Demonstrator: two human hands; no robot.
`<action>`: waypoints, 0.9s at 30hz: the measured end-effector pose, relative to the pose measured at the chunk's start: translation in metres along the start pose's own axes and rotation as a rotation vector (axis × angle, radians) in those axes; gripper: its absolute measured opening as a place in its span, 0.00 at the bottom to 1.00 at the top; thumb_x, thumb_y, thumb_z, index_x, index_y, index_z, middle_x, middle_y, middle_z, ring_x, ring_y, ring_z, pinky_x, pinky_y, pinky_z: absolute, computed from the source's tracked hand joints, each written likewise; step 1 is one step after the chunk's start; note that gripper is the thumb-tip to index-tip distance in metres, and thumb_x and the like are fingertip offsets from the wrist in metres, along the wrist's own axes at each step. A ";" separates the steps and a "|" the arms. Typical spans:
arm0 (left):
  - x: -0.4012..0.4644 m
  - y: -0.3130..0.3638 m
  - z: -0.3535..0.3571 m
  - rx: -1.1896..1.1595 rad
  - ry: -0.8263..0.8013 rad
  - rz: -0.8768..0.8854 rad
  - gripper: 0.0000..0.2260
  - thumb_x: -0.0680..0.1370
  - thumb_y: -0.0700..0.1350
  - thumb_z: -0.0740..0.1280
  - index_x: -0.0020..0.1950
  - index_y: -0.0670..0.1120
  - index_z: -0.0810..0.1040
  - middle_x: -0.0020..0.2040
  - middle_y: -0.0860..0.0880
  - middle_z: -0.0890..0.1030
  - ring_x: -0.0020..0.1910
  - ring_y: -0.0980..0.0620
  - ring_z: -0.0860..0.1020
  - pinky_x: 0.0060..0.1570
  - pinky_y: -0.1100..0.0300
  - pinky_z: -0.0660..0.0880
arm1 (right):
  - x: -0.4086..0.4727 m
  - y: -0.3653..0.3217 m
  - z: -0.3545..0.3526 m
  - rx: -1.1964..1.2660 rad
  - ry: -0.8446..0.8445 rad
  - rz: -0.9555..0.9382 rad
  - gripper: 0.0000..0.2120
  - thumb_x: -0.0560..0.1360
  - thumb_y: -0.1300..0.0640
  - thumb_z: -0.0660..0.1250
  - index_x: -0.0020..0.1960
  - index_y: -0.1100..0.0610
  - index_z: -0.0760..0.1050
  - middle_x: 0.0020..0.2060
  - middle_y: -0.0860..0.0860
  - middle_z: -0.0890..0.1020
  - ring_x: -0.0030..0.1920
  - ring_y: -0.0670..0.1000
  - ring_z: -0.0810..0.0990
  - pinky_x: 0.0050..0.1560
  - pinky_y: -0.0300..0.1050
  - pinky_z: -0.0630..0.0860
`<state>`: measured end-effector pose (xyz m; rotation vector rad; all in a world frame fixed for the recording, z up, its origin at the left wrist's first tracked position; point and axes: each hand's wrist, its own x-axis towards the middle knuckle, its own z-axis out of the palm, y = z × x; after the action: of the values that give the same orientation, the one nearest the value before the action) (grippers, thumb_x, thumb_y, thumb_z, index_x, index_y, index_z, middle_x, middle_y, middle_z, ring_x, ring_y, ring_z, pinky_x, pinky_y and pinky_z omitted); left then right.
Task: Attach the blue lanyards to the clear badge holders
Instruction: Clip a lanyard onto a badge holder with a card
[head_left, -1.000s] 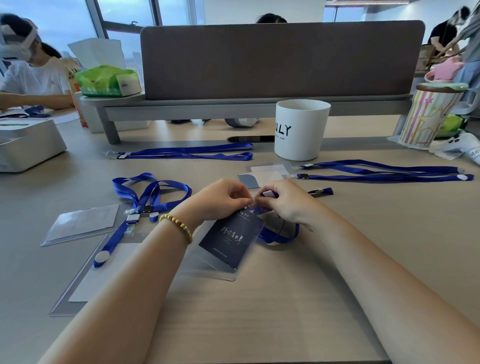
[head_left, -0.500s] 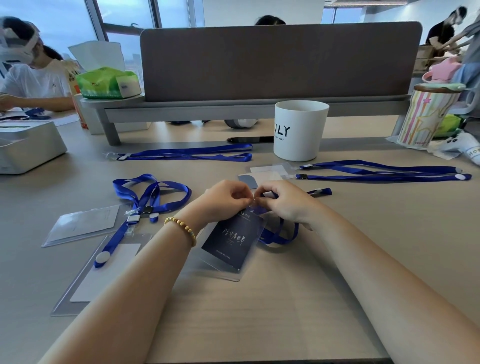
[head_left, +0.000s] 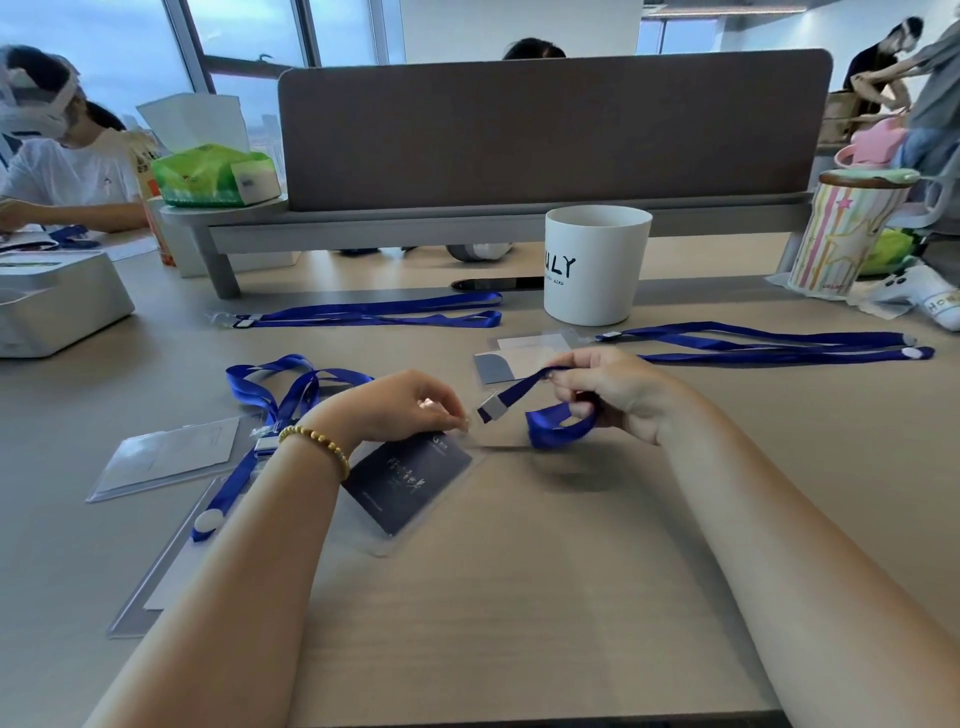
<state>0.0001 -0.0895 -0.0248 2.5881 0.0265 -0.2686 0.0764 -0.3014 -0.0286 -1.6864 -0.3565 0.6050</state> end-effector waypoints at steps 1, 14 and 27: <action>0.001 0.000 0.001 0.033 0.015 0.014 0.10 0.77 0.48 0.64 0.56 0.48 0.79 0.50 0.54 0.76 0.51 0.56 0.72 0.55 0.61 0.66 | 0.000 -0.001 -0.004 0.071 0.001 -0.012 0.08 0.79 0.66 0.58 0.46 0.59 0.74 0.28 0.50 0.70 0.18 0.43 0.64 0.19 0.32 0.62; 0.010 0.046 0.060 0.478 -0.007 0.027 0.33 0.76 0.65 0.53 0.75 0.47 0.55 0.75 0.44 0.58 0.73 0.44 0.58 0.71 0.46 0.57 | -0.012 0.018 -0.060 -0.355 0.364 -0.082 0.08 0.78 0.65 0.61 0.53 0.54 0.73 0.43 0.51 0.80 0.34 0.49 0.73 0.32 0.38 0.71; 0.012 0.029 0.035 0.253 0.088 -0.093 0.35 0.72 0.59 0.67 0.74 0.50 0.57 0.68 0.46 0.67 0.66 0.46 0.66 0.65 0.52 0.66 | -0.027 0.042 -0.133 -0.385 1.020 -0.045 0.15 0.80 0.52 0.56 0.60 0.59 0.73 0.57 0.59 0.78 0.56 0.61 0.75 0.49 0.47 0.68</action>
<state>0.0079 -0.1325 -0.0417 2.8532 0.1542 -0.2032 0.1262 -0.4333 -0.0489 -2.1092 0.2470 -0.4209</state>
